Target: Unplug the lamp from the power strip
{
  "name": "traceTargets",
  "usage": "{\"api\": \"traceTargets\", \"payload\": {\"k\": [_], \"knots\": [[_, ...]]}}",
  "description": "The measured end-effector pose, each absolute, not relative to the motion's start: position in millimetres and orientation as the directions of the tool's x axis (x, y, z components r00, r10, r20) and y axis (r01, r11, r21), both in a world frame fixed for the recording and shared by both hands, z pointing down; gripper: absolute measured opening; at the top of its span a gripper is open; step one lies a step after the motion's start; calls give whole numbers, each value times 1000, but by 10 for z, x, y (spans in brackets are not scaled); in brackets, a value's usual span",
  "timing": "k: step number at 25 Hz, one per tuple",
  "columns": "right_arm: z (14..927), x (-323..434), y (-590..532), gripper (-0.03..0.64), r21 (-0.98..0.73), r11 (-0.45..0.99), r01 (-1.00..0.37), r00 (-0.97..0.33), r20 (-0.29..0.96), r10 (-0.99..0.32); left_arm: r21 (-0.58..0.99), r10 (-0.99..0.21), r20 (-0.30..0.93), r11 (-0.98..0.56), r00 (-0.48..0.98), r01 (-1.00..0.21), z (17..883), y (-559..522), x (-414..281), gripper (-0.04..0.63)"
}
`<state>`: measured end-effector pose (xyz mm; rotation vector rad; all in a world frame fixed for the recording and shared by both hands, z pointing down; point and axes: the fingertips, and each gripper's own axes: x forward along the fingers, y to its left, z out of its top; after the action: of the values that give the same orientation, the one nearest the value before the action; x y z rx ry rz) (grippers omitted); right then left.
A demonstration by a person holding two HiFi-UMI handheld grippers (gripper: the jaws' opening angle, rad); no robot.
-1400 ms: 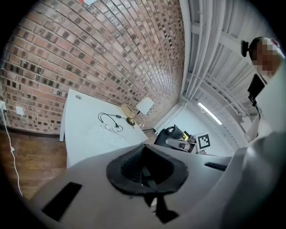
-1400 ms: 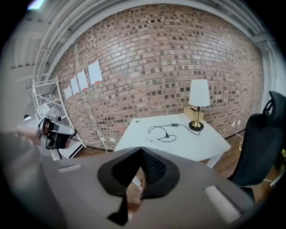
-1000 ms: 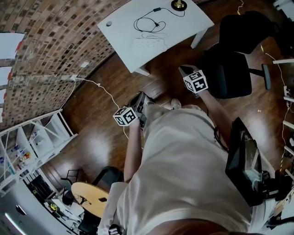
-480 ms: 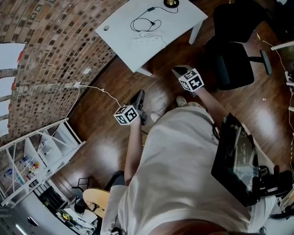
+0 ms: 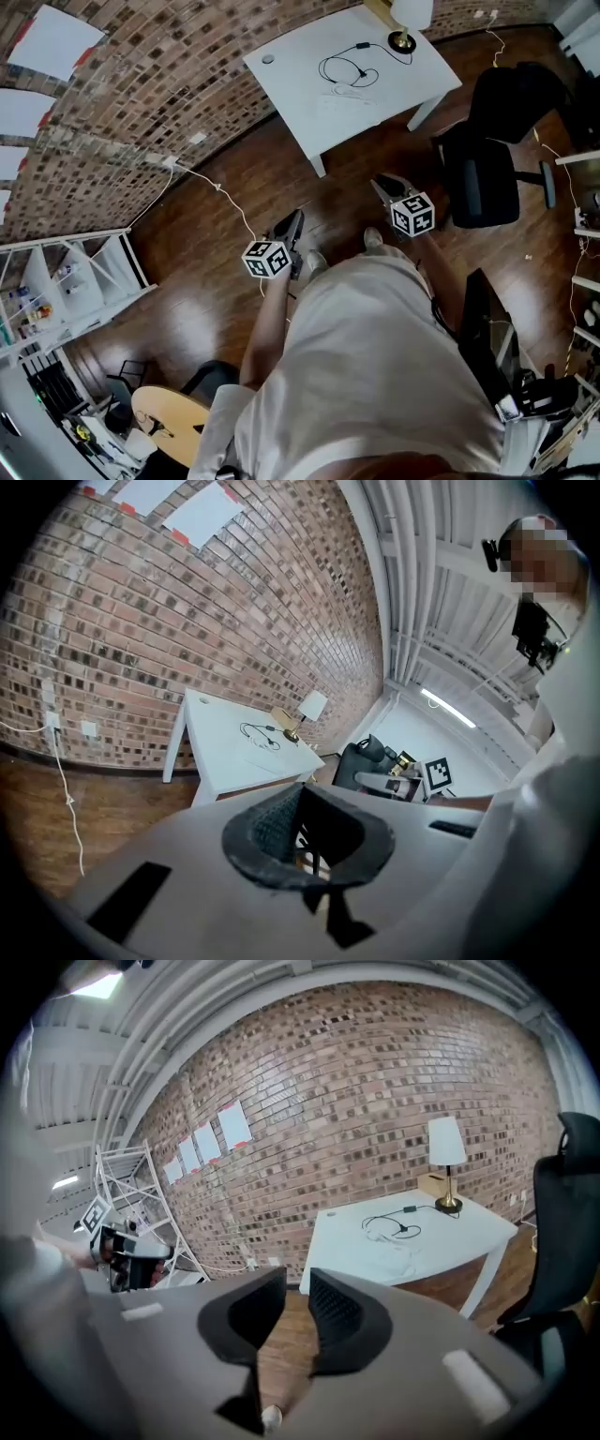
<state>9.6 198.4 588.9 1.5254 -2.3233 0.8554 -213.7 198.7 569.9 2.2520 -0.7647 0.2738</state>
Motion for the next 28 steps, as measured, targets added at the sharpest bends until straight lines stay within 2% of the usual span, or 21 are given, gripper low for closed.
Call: {"api": "traceTargets", "payload": {"k": [6, 13, 18, 20, 21, 28], "knots": [[5514, -237, 1689, 77, -295, 360, -885, -459, 426, -780, 493, -623, 381, -488, 683, -720, 5669, 1768, -2812, 3], [5212, -803, 1537, 109, -351, 358, -865, -479, 364, -799, 516, -731, 252, -454, 635, -727, 5271, 1748, -3507, -6], [5138, -1422, 1479, 129, -402, 422, -813, -556, 318, -768, 496, -755, 183, -483, 630, -722, 5080, 1868, -3975, -6], [5164, -1634, 1539, 132, -434, 426, -794, -571, 292, -767, 489, -743, 189, -496, 642, -718, 5135, 1925, -4114, 10], [5198, -1725, 1582, 132, -454, 422, -785, -576, 282, -767, 491, -736, 198, -498, 648, -715, 5185, 1948, -4170, 43], [5706, -2302, 2008, 110, -650, 383, -656, -691, 314, -651, 527, -738, 236, -450, 633, -721, 5511, 2408, -4441, 54]]}}
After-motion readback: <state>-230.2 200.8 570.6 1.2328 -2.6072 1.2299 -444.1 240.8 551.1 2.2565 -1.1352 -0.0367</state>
